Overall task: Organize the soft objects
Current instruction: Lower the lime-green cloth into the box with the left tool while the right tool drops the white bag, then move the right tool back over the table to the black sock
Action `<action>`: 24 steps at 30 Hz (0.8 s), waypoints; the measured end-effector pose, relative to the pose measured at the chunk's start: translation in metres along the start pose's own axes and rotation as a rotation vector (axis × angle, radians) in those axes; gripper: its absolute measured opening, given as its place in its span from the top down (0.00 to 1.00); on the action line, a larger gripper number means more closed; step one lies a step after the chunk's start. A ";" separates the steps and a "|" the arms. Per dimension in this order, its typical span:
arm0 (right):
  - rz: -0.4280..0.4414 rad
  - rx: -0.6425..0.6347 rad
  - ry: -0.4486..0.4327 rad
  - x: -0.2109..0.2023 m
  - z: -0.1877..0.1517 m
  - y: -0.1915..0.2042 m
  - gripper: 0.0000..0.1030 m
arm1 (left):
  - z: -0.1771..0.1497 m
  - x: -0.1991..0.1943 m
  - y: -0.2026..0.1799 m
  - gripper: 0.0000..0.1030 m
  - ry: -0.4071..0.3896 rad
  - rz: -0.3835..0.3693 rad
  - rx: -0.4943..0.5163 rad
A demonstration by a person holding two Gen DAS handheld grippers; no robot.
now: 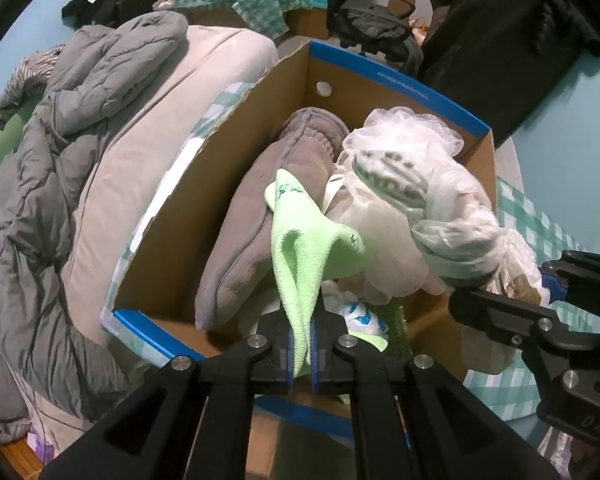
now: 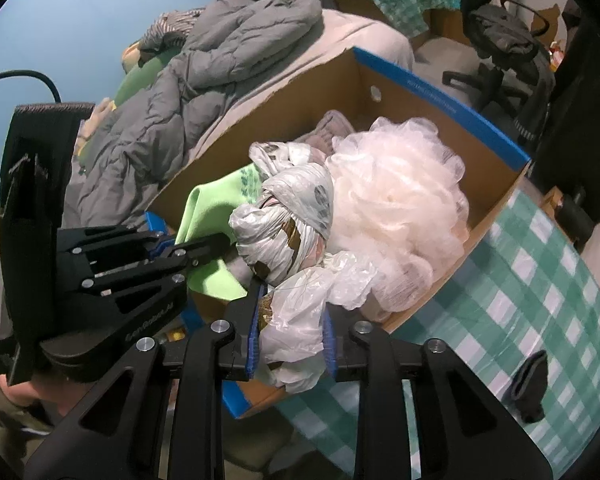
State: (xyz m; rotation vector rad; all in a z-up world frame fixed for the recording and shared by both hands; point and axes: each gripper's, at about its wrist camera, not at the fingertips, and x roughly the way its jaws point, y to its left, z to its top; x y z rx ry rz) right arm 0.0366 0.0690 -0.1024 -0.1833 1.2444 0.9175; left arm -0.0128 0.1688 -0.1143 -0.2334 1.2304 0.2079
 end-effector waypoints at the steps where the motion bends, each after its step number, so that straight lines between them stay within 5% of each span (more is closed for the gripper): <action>1: 0.004 -0.001 0.003 0.000 -0.001 0.000 0.72 | -0.001 0.000 0.001 0.85 0.007 0.006 -0.004; 7: -0.011 -0.001 -0.009 -0.009 -0.006 0.003 0.49 | -0.008 -0.007 0.007 0.66 -0.005 0.018 -0.025; 24: -0.051 0.062 -0.037 -0.032 -0.030 -0.023 0.36 | -0.027 -0.032 -0.015 0.36 -0.038 0.010 -0.021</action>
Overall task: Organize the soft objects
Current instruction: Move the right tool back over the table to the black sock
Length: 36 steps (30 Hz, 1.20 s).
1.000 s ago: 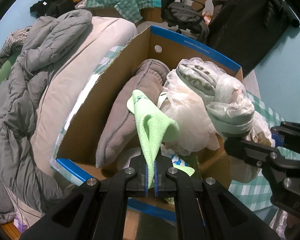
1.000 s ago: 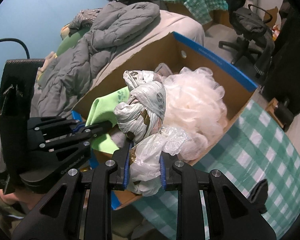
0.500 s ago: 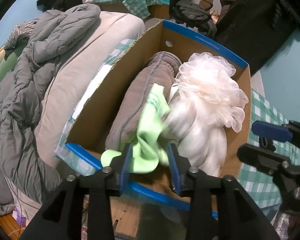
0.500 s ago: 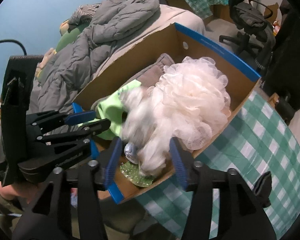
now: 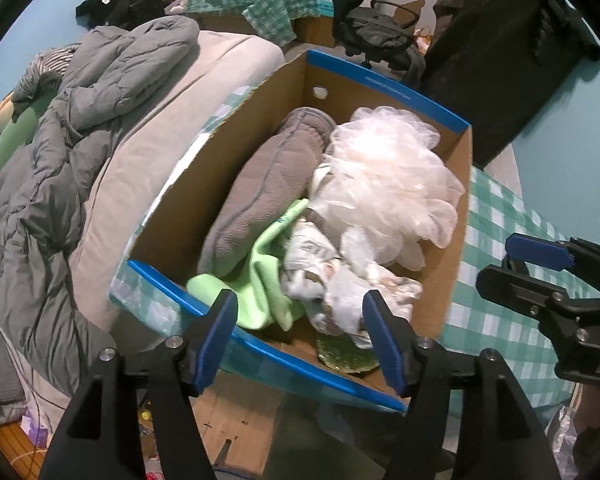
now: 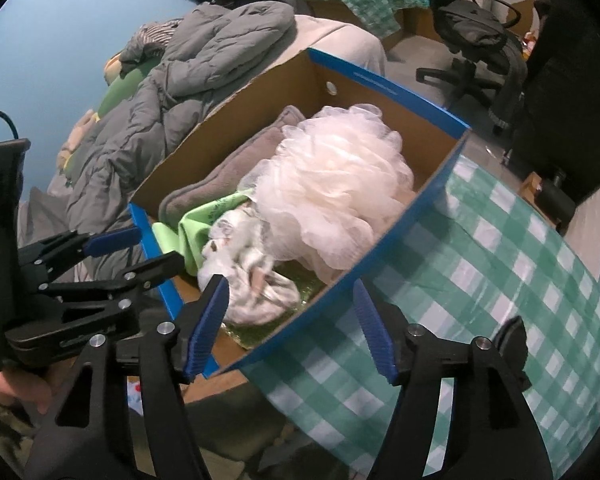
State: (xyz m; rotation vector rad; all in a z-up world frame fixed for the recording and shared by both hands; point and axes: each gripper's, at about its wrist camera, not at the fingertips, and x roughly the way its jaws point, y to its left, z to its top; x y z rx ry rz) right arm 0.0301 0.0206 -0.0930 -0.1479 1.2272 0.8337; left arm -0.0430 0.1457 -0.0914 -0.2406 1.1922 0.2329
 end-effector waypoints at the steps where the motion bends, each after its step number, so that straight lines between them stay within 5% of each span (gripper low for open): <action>1: -0.003 0.003 0.000 -0.001 -0.001 -0.002 0.36 | -0.001 -0.001 -0.004 0.36 0.000 -0.003 0.004; 36: -0.172 0.183 0.016 -0.043 -0.064 -0.127 0.34 | 0.002 0.008 -0.122 0.22 0.045 -0.087 0.189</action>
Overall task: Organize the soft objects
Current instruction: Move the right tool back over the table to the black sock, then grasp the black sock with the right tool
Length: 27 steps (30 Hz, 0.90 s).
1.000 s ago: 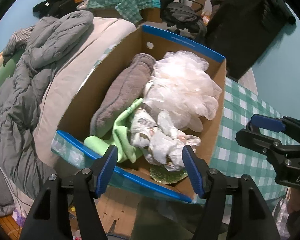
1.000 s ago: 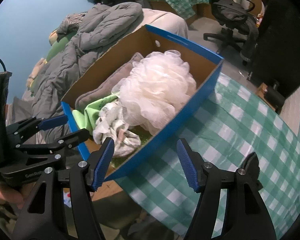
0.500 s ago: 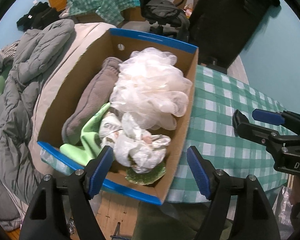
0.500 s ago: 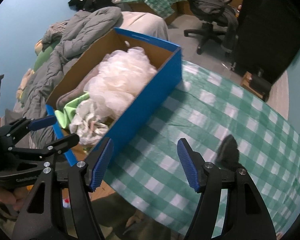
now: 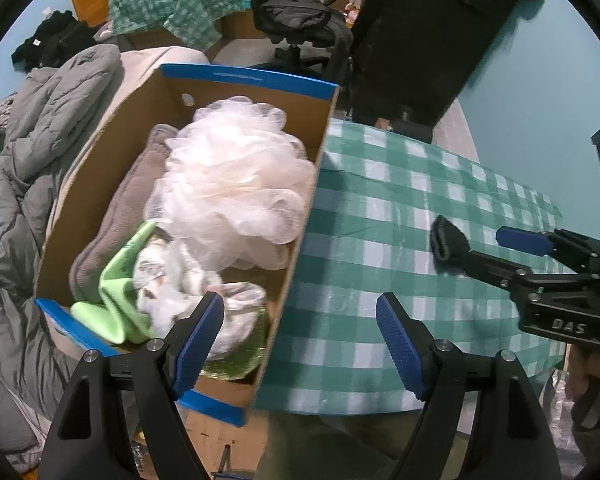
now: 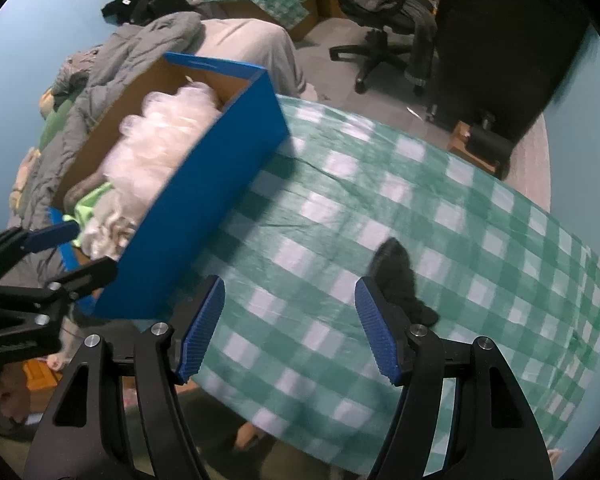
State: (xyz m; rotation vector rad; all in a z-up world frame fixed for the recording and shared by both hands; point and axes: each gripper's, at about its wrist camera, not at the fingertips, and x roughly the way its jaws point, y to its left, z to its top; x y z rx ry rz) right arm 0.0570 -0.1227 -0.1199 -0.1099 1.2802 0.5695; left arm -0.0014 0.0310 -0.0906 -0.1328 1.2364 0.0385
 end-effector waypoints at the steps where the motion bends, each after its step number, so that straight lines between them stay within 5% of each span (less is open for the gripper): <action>1: -0.006 0.002 0.006 0.002 -0.001 -0.005 0.34 | 0.001 0.001 -0.004 0.22 0.002 -0.001 0.001; 27: -0.046 -0.030 0.149 0.078 -0.004 -0.073 0.34 | -0.002 0.087 -0.072 0.22 0.139 0.050 0.140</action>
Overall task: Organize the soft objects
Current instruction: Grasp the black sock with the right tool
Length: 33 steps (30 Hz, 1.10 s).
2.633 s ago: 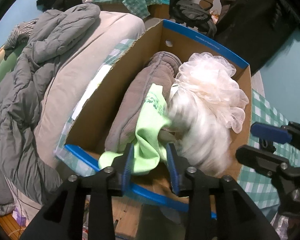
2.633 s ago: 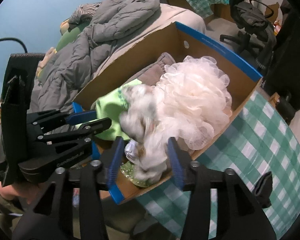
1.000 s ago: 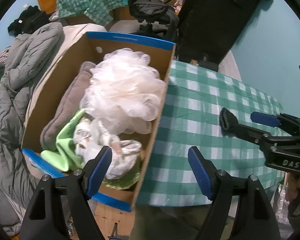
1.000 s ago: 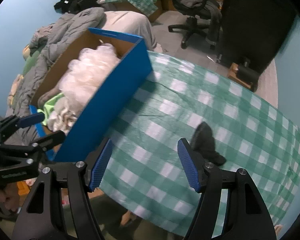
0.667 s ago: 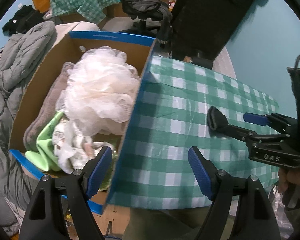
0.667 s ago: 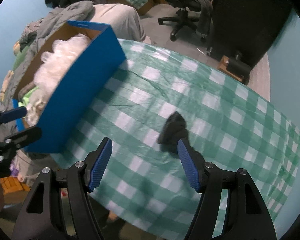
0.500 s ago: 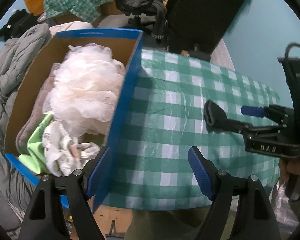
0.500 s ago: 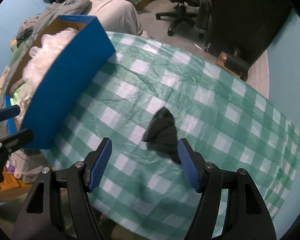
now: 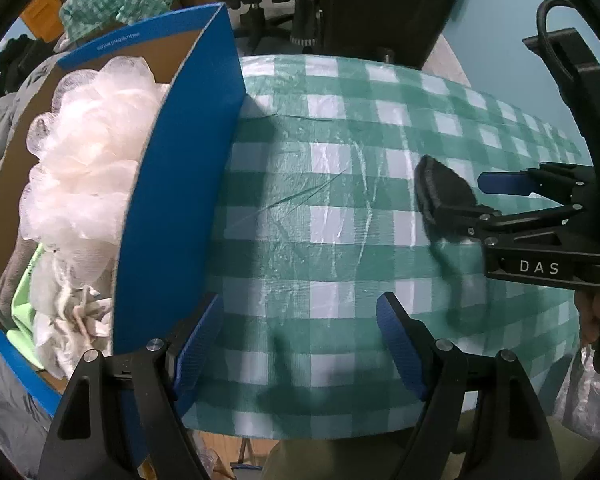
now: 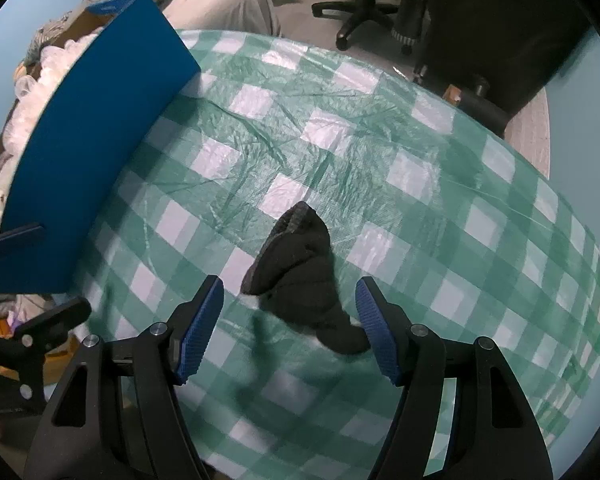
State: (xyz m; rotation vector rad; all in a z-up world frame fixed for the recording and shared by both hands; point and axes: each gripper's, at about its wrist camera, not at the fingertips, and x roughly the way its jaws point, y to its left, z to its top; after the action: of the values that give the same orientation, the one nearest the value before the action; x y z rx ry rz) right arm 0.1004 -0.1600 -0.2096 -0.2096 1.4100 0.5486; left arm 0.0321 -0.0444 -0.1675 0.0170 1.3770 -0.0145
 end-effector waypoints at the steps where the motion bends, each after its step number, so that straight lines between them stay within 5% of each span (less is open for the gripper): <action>1: -0.002 0.000 0.005 0.003 0.001 0.000 0.34 | 0.000 0.002 0.000 0.22 -0.003 0.001 -0.002; 15: -0.031 0.012 0.016 0.030 0.005 -0.002 0.38 | 0.000 0.014 -0.001 0.27 -0.022 0.004 -0.006; 20: -0.051 0.007 0.018 0.030 0.007 0.000 0.57 | -0.001 0.009 0.006 0.38 -0.029 -0.003 -0.029; 22: -0.058 -0.001 0.013 0.027 0.008 0.001 0.61 | -0.002 0.009 0.006 0.53 -0.022 -0.009 -0.030; 33: -0.042 -0.008 -0.023 -0.002 0.000 0.015 0.62 | -0.014 -0.006 0.009 0.65 -0.031 -0.054 -0.045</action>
State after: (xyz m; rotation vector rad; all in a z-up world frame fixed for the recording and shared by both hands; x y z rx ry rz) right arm 0.0934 -0.1475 -0.2049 -0.2380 1.3788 0.5207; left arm 0.0177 -0.0350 -0.1645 -0.0583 1.3463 -0.0288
